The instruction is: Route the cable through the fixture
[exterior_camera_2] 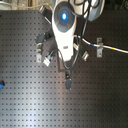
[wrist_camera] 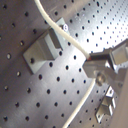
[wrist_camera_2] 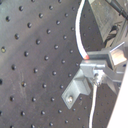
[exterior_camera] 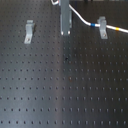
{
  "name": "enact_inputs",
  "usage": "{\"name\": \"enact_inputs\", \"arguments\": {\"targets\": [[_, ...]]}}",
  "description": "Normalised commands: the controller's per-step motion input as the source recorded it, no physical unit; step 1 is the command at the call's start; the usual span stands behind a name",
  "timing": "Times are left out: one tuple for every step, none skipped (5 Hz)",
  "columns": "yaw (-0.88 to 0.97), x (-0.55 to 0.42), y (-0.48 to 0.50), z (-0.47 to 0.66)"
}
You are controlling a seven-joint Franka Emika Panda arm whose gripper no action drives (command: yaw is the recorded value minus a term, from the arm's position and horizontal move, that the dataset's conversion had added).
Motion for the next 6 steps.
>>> {"name": "enact_inputs", "arguments": {"targets": [[0.0, -0.092, -0.008, 0.13], [-0.06, -0.174, -0.02, 0.09], [-0.08, -0.209, -0.001, 0.25], [-0.19, -0.164, 0.123, 0.31], [-0.35, -0.067, 0.136, 0.17], [-0.31, -0.041, 0.175, 0.15]]}}
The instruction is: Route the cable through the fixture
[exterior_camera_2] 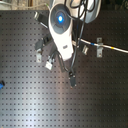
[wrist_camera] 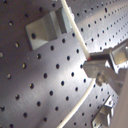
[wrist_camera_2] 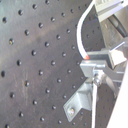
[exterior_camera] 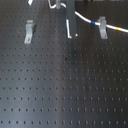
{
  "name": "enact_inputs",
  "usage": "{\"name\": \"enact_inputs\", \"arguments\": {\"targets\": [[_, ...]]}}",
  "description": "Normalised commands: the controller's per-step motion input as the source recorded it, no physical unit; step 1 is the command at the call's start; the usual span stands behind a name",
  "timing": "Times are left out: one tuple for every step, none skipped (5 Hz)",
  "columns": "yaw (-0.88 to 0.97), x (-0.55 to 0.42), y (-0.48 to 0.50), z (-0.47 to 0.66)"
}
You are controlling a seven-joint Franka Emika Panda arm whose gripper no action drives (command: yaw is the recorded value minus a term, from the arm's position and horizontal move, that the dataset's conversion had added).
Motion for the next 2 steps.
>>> {"name": "enact_inputs", "arguments": {"targets": [[-0.31, -0.042, 0.13, 0.15], [-0.47, -0.029, 0.102, 0.16]]}}
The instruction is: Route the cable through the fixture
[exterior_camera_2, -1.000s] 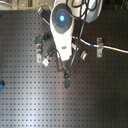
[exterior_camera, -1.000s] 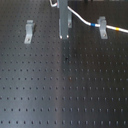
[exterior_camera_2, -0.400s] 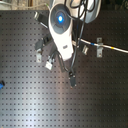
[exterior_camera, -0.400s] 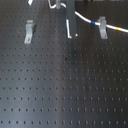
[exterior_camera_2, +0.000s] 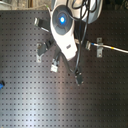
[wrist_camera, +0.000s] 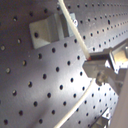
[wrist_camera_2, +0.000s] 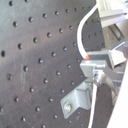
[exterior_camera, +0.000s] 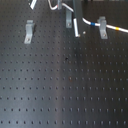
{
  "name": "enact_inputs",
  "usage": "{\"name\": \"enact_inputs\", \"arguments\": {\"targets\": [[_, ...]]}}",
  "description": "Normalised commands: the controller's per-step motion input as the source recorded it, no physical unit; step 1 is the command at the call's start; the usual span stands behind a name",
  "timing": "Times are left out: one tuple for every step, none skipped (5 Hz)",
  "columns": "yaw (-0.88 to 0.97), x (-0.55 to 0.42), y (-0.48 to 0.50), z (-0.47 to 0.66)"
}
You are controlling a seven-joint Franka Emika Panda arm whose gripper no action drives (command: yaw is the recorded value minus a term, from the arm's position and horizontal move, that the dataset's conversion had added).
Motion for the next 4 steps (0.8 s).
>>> {"name": "enact_inputs", "arguments": {"targets": [[-0.16, -0.123, 0.117, 0.26], [0.0, -0.179, 0.105, 0.42], [0.0, -0.15, 0.068, 0.37], [0.0, -0.044, 0.009, 0.34]]}}
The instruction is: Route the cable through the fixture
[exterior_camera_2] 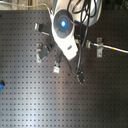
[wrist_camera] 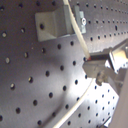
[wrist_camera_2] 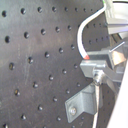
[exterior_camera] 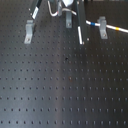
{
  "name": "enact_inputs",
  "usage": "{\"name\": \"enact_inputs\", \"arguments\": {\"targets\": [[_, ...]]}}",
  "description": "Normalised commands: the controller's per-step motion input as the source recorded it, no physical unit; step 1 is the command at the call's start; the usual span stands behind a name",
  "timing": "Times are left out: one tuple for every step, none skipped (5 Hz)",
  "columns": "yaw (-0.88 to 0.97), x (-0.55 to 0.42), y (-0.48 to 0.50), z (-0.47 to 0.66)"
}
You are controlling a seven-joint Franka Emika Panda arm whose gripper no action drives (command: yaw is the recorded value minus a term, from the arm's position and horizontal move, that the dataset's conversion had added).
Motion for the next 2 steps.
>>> {"name": "enact_inputs", "arguments": {"targets": [[-0.04, 0.019, -0.003, 0.37], [-0.04, 0.011, 0.016, 0.4]]}}
